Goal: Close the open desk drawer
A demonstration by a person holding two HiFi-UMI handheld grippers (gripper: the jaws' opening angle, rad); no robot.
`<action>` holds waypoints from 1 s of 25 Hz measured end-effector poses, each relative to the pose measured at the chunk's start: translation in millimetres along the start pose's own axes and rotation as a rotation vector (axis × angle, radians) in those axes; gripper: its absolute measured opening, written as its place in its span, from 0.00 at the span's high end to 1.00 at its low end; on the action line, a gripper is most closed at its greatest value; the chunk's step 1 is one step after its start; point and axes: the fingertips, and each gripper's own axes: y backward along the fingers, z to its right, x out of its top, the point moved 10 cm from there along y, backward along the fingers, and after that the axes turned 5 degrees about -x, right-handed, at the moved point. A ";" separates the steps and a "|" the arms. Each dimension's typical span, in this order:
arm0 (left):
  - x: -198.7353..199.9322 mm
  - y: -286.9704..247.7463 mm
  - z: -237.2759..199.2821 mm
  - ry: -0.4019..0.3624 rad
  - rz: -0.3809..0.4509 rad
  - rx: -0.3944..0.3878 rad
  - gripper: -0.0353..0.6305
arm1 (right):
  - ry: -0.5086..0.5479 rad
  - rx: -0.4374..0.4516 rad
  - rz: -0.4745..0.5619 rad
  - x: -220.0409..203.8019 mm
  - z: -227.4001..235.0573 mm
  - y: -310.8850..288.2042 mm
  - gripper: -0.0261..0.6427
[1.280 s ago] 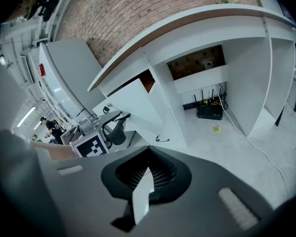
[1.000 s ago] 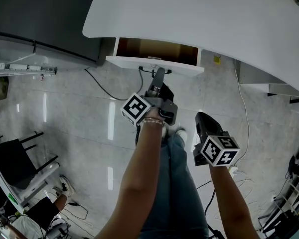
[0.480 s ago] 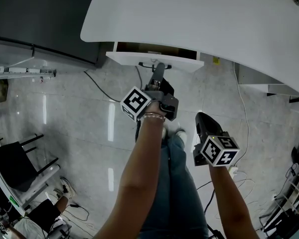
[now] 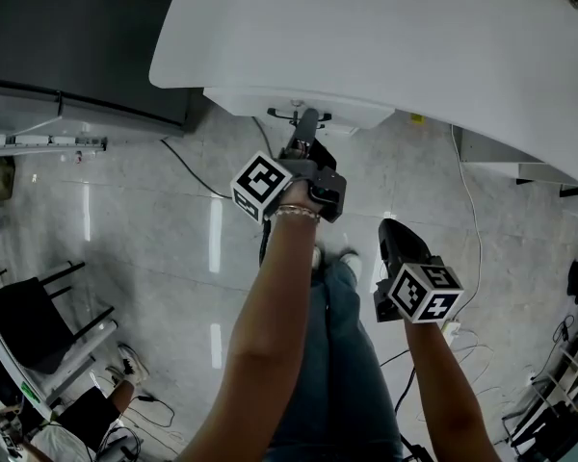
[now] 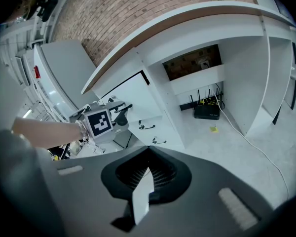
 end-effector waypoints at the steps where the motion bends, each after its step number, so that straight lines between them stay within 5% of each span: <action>1: 0.4 -2.1 0.2 0.000 0.001 0.000 0.80 | 0.000 -0.001 0.000 1.2 0.6 -0.7 0.96; 25: 14.1 -41.3 10.3 -0.033 -0.010 0.028 0.79 | 0.001 -0.020 0.002 17.1 12.1 -10.4 0.96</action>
